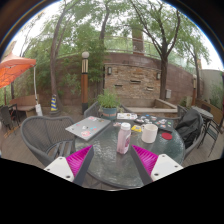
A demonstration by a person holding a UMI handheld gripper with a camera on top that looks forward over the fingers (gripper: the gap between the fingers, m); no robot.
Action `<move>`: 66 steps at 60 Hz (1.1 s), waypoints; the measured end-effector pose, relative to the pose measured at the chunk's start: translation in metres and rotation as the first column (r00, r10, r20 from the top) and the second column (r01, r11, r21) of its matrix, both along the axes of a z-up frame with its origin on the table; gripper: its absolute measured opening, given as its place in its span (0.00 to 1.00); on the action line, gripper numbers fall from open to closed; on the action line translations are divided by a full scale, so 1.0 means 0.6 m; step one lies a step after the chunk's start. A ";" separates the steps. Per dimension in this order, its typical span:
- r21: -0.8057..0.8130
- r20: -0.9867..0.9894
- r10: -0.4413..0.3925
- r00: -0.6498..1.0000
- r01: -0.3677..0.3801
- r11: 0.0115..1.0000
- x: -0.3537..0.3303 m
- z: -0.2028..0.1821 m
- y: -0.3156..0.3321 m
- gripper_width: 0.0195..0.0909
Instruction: Pour water
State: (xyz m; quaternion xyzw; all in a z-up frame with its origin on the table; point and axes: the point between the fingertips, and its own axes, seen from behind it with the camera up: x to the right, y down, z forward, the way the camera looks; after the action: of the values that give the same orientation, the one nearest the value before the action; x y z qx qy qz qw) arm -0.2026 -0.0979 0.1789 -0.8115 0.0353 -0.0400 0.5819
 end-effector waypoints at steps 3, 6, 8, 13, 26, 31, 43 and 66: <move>0.016 -0.006 0.009 1.000 -0.009 1.000 0.039 -0.017 0.056 0.90; 0.028 -0.024 0.030 0.999 -0.030 0.999 0.069 -0.039 0.114 0.90; 0.028 -0.033 0.047 0.998 -0.047 0.999 0.085 -0.056 0.149 0.90; 0.038 -0.042 0.102 0.994 -0.101 0.994 0.105 -0.092 0.227 0.90; 0.093 -0.044 0.133 0.990 -0.128 0.987 0.116 -0.148 0.348 0.89; 0.118 -0.041 0.137 0.990 -0.131 0.984 0.116 -0.165 0.372 0.63; 0.074 -0.029 0.071 0.997 -0.069 0.995 0.137 -0.188 0.373 0.17; 0.216 -0.535 0.150 0.831 -0.037 0.976 0.205 0.029 0.466 0.11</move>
State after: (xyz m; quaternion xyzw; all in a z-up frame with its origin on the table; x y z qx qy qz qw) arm -0.0794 0.1820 0.1960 -0.7281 0.1642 0.2265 0.6258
